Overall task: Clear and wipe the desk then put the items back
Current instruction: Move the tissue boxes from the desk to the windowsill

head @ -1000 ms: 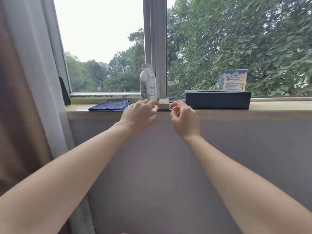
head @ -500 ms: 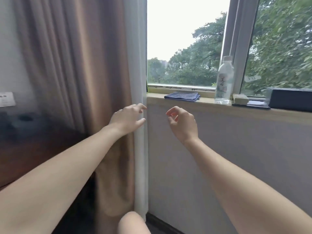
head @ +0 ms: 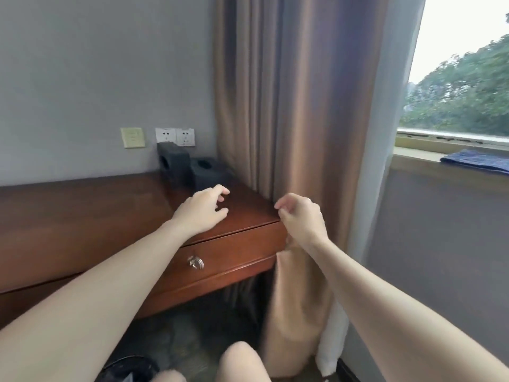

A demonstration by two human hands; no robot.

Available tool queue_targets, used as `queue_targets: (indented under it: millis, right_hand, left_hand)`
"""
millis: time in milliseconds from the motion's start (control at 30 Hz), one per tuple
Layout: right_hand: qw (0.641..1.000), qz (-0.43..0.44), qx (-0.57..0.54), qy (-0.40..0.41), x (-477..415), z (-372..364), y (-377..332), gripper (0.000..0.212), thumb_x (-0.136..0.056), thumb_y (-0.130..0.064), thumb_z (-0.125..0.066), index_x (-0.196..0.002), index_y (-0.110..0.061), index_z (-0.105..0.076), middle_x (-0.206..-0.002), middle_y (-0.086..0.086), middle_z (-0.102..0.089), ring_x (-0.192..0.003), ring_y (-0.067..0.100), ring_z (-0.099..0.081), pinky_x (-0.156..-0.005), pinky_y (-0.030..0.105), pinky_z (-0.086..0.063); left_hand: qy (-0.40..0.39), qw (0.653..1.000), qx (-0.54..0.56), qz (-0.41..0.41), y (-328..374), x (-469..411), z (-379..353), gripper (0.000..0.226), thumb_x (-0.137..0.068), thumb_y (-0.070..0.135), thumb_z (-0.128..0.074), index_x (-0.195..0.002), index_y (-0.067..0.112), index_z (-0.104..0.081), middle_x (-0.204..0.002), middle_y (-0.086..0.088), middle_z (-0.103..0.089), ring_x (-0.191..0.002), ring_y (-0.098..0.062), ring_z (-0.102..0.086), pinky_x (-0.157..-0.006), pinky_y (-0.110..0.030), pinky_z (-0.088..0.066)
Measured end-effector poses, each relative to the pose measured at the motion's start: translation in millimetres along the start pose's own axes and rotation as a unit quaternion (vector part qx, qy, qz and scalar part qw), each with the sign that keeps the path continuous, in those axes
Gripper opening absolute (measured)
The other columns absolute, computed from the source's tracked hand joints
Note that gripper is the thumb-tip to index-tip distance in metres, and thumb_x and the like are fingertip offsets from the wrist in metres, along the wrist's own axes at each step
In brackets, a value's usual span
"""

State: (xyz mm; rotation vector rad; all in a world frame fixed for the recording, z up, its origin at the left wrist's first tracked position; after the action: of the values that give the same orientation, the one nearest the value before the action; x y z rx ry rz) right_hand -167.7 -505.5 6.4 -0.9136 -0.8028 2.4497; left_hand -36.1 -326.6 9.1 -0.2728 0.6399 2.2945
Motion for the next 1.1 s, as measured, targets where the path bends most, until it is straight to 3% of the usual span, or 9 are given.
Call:
queue_targets:
  millis: [433,700,867,1000,1100]
  right_hand:
    - [0.993,0.011,-0.027,-0.112,-71,-138,-47,0.020,-0.090,-0.019,-0.053,-0.097,-0.031,-0.067,-0.092,-0.010,-0.067,-0.086,0.014,-0.062,-0.074,0.025,-0.044]
    - [0.989,0.019,-0.028,-0.146,-151,-213,-65,0.029,-0.094,-0.015,-0.056,-0.121,-0.024,-0.061,-0.121,-0.002,-0.064,-0.109,0.018,-0.061,-0.092,0.031,-0.051]
    - [0.987,0.033,0.021,-0.158,-205,-250,-57,0.048,-0.093,-0.011,-0.059,-0.139,-0.020,-0.047,-0.142,0.003,-0.049,-0.127,0.020,-0.050,-0.099,0.030,-0.044]
    - [0.978,0.079,0.076,-0.176,-236,-279,-59,0.063,-0.092,-0.004,-0.055,-0.149,-0.019,-0.033,-0.159,0.001,-0.024,-0.146,0.019,-0.021,-0.118,0.036,-0.026]
    - [0.965,0.113,0.122,-0.203,-245,-298,-63,0.072,-0.092,-0.002,-0.052,-0.154,-0.021,-0.020,-0.162,0.000,-0.012,-0.149,0.019,-0.007,-0.121,0.038,-0.017]
  left_hand:
    - [-0.011,0.990,0.014,0.138,-146,-25,22,0.045,-0.094,0.030,-0.058,-0.136,0.026,-0.043,-0.128,0.005,-0.057,-0.106,-0.014,-0.061,-0.097,-0.040,-0.048]
    - [-0.021,0.986,0.046,0.157,-204,-104,10,0.048,-0.096,0.028,-0.055,-0.141,0.025,-0.038,-0.132,0.004,-0.056,-0.105,-0.012,-0.061,-0.097,-0.037,-0.047]
    - [-0.040,0.992,0.046,0.114,-216,-169,-14,0.056,-0.097,0.018,-0.053,-0.148,0.022,-0.031,-0.148,-0.004,-0.042,-0.123,-0.019,-0.053,-0.104,-0.035,-0.043]
    - [-0.082,0.995,0.006,0.063,-211,-210,-40,0.065,-0.097,0.009,-0.047,-0.155,0.021,-0.019,-0.162,-0.002,-0.014,-0.144,-0.021,-0.027,-0.116,-0.033,-0.027]
    - [-0.104,0.994,-0.013,0.037,-208,-225,-56,0.067,-0.096,0.003,-0.044,-0.155,0.020,-0.018,-0.163,-0.001,-0.009,-0.148,-0.021,-0.017,-0.120,-0.034,-0.019]
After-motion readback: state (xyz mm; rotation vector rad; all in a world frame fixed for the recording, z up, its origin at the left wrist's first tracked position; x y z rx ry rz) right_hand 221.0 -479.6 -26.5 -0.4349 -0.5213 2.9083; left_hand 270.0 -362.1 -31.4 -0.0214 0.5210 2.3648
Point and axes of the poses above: each hand's wrist, its own x-axis away from the middle knuckle, its own z-axis out of the back of the hand, y = z × x, the point moved 10 cm from there along -x, towards the middle knuckle
